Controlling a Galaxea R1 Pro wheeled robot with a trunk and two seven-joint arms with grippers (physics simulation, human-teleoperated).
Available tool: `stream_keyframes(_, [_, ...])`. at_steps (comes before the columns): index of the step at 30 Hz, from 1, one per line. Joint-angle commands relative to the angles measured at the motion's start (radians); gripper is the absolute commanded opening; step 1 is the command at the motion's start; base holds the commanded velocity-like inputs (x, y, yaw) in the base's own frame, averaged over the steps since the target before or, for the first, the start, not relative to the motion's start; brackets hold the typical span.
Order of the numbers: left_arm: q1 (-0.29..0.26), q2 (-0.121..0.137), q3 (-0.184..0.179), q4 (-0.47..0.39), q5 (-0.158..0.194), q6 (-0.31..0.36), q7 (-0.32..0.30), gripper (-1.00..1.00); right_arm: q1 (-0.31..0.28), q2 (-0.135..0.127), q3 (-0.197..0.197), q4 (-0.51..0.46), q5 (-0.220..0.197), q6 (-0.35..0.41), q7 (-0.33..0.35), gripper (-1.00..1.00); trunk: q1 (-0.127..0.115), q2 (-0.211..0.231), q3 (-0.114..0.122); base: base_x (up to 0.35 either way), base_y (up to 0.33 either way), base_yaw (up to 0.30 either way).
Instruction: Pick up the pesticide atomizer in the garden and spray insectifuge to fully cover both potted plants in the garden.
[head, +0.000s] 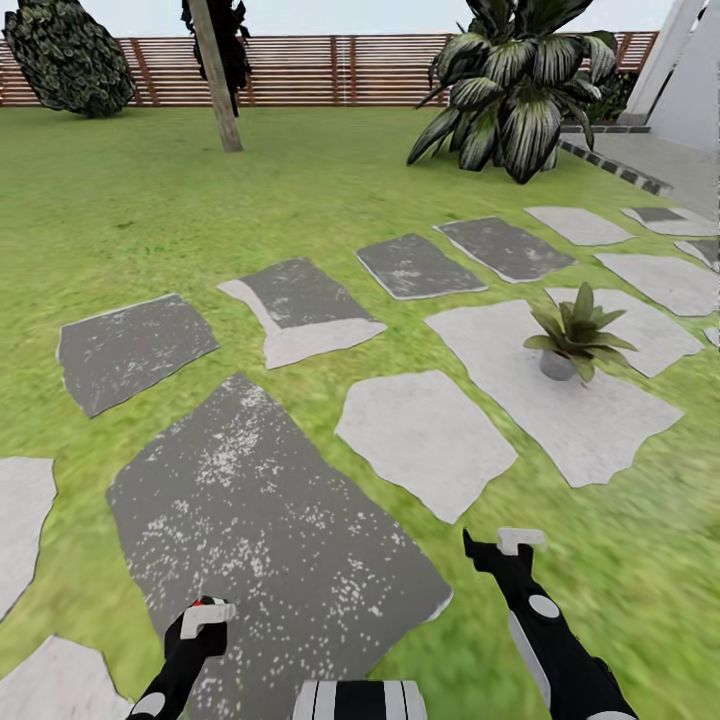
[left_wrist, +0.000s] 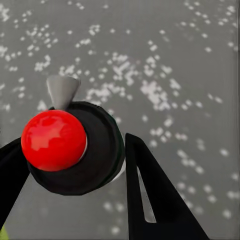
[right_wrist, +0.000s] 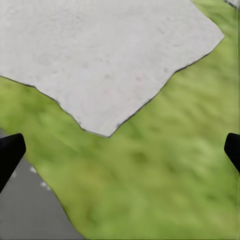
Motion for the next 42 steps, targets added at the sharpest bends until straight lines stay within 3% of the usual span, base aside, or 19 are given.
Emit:
stream_keyframes(1, [0.000,-0.002,0.000,0.003,-0.001,-0.002,0.002,-1.00,0.000,-0.001,-0.001,0.004,0.001,-0.005,-0.002,1.00,-0.001,0.000,0.005,0.000,0.000,0.000])
stream_keyframes(8, [0.000,-0.004,-0.001,0.004,-0.001,0.000,0.003,-1.00,0.000,-0.005,-0.001,0.019,0.002,-0.009,0.001,1.00,-0.004,0.002,0.043,0.000,0.000,0.000])
stream_keyframes(12, [0.000,-0.005,-0.001,0.004,0.001,0.000,0.003,-1.00,0.018,-0.012,-0.003,0.055,0.002,-0.056,0.001,1.00,-0.006,0.003,0.065,0.000,0.000,-0.017])
stream_keyframes(15, [0.001,-0.006,-0.001,0.005,0.002,0.000,0.003,-1.00,0.037,-0.025,-0.004,0.116,0.002,-0.134,0.001,1.00,-0.007,0.003,0.081,0.000,0.000,-0.049])
stream_keyframes(18, [0.021,-0.010,-0.002,0.005,0.001,0.000,0.003,-1.00,0.049,-0.043,-0.004,0.256,0.002,-0.265,0.001,1.00,-0.008,0.004,0.097,0.000,0.000,-0.057])
stream_keyframes(22, [0.038,-0.012,-0.001,0.005,-0.001,0.000,0.004,-1.00,0.052,-0.060,-0.004,0.419,0.000,-0.377,-0.001,1.00,-0.010,0.005,0.119,0.000,0.000,-0.060])
stream_keyframes(23, [0.051,-0.010,0.000,0.005,0.002,0.000,0.005,-1.00,0.053,-0.066,-0.004,0.506,-0.001,-0.451,-0.003,1.00,-0.010,0.005,0.124,0.000,0.000,-0.061])
stream_keyframes(26, [0.071,-0.008,0.002,0.002,0.007,-0.001,0.007,-1.00,0.053,-0.068,-0.004,0.582,-0.002,-0.515,-0.004,1.00,-0.012,0.006,0.141,0.000,0.000,-0.061])
stream_keyframes(42, [0.082,-0.007,0.004,0.004,0.007,0.000,0.008,-1.00,0.053,-0.058,-0.004,0.614,-0.007,-0.538,-0.004,1.00,-0.019,0.010,0.222,0.000,0.000,-0.153])
